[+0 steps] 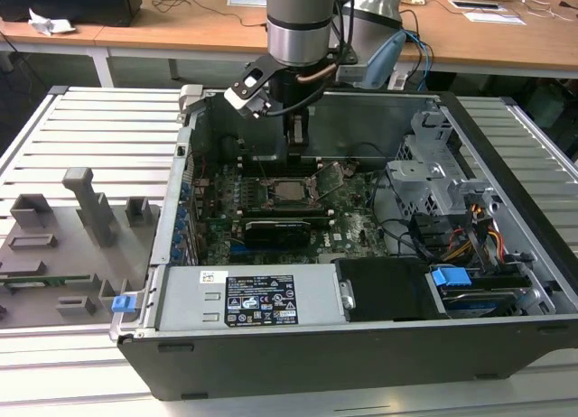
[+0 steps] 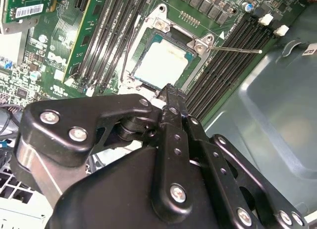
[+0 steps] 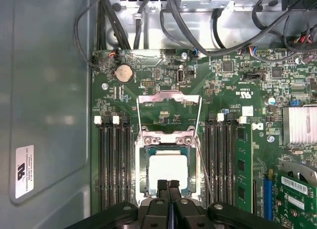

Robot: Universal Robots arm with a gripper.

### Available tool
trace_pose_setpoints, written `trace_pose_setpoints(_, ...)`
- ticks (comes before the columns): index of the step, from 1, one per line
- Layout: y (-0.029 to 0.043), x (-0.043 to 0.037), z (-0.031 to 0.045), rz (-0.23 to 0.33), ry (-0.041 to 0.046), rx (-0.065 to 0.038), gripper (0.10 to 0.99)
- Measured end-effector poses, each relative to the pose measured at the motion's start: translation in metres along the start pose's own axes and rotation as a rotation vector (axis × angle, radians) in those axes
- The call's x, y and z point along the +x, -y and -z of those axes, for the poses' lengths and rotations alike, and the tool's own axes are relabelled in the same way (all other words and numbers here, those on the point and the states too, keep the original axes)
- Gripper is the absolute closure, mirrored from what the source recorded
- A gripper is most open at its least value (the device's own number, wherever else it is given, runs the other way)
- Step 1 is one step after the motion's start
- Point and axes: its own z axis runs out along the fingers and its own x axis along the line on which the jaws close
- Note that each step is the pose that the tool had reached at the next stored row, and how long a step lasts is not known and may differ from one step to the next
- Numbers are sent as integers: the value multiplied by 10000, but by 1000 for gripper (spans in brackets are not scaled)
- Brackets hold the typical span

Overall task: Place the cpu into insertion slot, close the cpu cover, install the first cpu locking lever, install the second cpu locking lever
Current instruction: 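Close the cpu cover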

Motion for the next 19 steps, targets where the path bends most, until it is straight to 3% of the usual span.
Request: trace_pose_setpoints(19,-3,4,43,2,2,1,980)
